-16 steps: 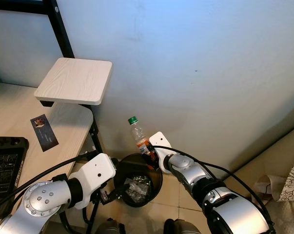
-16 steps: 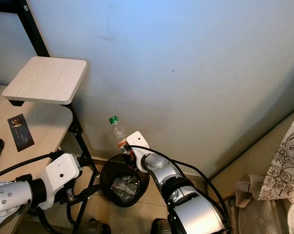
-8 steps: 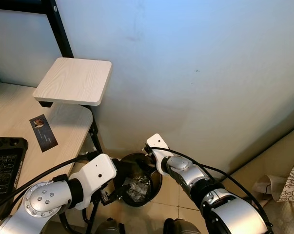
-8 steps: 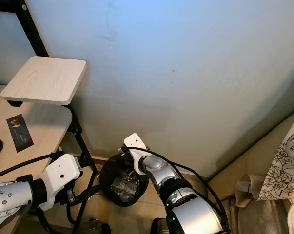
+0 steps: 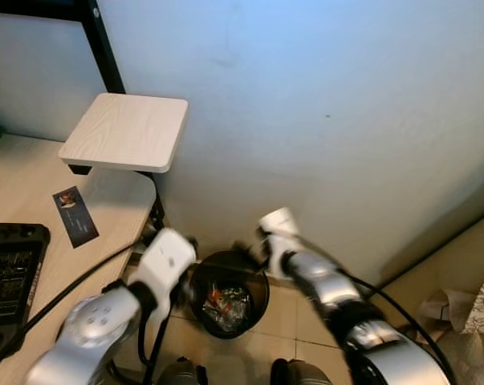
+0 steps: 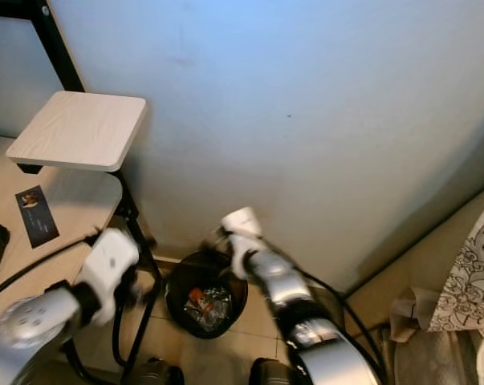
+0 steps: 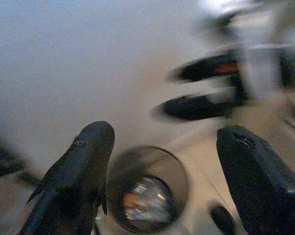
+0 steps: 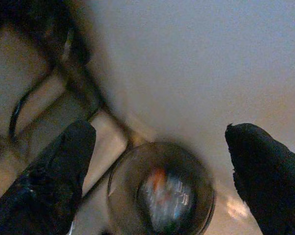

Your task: Clean up the room

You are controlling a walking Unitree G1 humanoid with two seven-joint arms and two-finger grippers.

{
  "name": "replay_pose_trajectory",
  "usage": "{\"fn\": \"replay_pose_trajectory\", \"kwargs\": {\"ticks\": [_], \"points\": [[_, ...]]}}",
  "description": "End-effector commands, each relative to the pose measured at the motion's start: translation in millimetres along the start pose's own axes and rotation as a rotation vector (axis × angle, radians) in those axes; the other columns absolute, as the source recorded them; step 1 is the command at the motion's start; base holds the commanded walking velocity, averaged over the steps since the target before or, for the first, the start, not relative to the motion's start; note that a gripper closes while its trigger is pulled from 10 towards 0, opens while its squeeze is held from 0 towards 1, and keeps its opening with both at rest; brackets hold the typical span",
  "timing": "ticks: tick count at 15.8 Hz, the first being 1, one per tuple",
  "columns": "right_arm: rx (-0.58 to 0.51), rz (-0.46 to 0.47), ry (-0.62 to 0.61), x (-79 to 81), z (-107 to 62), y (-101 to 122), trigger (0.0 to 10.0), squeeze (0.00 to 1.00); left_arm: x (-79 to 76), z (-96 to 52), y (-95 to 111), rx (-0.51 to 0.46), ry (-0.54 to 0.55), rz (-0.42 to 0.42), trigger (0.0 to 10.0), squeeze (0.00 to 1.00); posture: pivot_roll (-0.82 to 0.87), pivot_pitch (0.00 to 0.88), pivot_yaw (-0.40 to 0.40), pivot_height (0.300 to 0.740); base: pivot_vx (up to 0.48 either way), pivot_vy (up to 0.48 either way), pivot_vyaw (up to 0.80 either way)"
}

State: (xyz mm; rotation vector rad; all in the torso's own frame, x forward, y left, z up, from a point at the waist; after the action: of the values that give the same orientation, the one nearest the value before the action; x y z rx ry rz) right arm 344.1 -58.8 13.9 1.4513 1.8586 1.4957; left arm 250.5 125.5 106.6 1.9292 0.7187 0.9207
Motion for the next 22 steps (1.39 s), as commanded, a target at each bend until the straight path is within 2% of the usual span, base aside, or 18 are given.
{"fn": "replay_pose_trajectory", "kwargs": {"ticks": [1,2,3,4,6,7,9,11,14,17,19,20,22], "points": [[-0.087,0.055,-0.034,-11.5,-19.1,15.2,10.0,1.00,19.7,1.7,-8.6,0.036,0.159,-0.021,10.0,0.00,0.11,0.085,-0.010,0.740,0.000,0.000,0.00],[-0.124,0.062,-0.062,-16.1,-32.9,19.9,10.0,1.00,23.3,4.0,-7.8,0.028,0.199,-0.046,10.0,0.00,0.10,0.071,-0.001,0.740,0.000,0.000,0.00],[-0.154,0.060,-0.084,-18.8,-44.1,23.3,10.0,0.68,25.0,5.8,-6.5,0.021,0.220,-0.058,10.0,0.00,0.09,0.062,0.003,0.740,0.000,0.000,0.00],[-0.197,0.058,-0.123,-22.0,-61.5,28.4,10.0,0.00,26.2,9.3,-3.3,0.007,0.245,-0.068,10.0,0.00,0.08,0.043,0.015,0.740,0.000,0.000,0.00],[-0.234,-0.015,-0.201,-27.9,-85.3,35.1,10.0,0.00,25.2,14.1,4.3,-0.027,0.265,-0.063,10.0,0.00,0.06,0.021,0.023,0.740,0.000,0.000,0.00],[-0.256,0.022,-0.239,-32.8,-95.5,39.0,10.0,0.00,24.3,15.6,4.9,-0.034,0.271,-0.065,10.0,0.00,0.05,0.008,0.028,0.740,0.000,0.000,0.00],[-0.261,0.012,-0.325,-45.0,-113.5,42.5,10.0,0.00,24.5,18.4,4.5,-0.037,0.292,-0.066,10.0,0.00,0.04,0.000,0.034,0.740,0.000,0.000,0.00],[-0.274,-0.001,-0.309,-38.4,-125.1,46.7,10.0,0.00,27.6,16.6,5.2,-0.046,0.314,-0.078,10.0,0.00,0.04,0.000,0.036,0.740,0.000,0.000,0.00],[-0.243,-0.017,-0.320,-35.4,-135.7,40.1,10.0,0.00,26.8,11.0,2.4,-0.044,0.335,-0.093,10.0,0.00,0.04,0.000,0.031,0.740,-0.080,0.000,0.00],[-0.233,0.009,-0.358,-42.8,-141.9,36.8,10.0,0.00,24.6,9.6,0.9,-0.035,0.345,-0.113,10.0,0.00,0.05,0.000,0.036,0.740,-0.082,0.000,0.00],[-0.226,-0.009,-0.366,-43.3,-141.1,36.2,10.0,0.00,22.8,11.1,2.4,-0.035,0.323,-0.100,10.0,0.00,0.05,0.000,0.048,0.740,-0.253,0.000,0.00],[-0.236,-0.037,-0.371,-40.6,-140.2,38.4,10.0,0.00,24.5,10.7,2.6,-0.038,0.313,-0.091,10.0,0.00,0.04,0.000,0.051,0.740,0.000,0.000,0.00],[-0.220,-0.038,-0.369,-36.2,-137.0,34.8,10.0,0.00,29.7,10.7,0.2,-0.034,0.320,-0.092,10.0,0.00,0.05,0.000,0.043,0.740,0.000,0.000,0.00]]}}
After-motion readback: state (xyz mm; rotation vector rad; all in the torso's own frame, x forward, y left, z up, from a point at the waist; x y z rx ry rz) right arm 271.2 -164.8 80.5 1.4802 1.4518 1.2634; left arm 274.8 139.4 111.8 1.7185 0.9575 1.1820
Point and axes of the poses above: a point about 5 cm out from each wrist's last joint towards the gripper, its own z axis pointing out of the wrist towards the gripper, its own y axis along the axis of the wrist's last joint, x = y × z, the point moved 5 cm from there along z, pointing out of the wrist towards the gripper, and after that the axes turned 11 degrees about z, right-handed, at the moved point
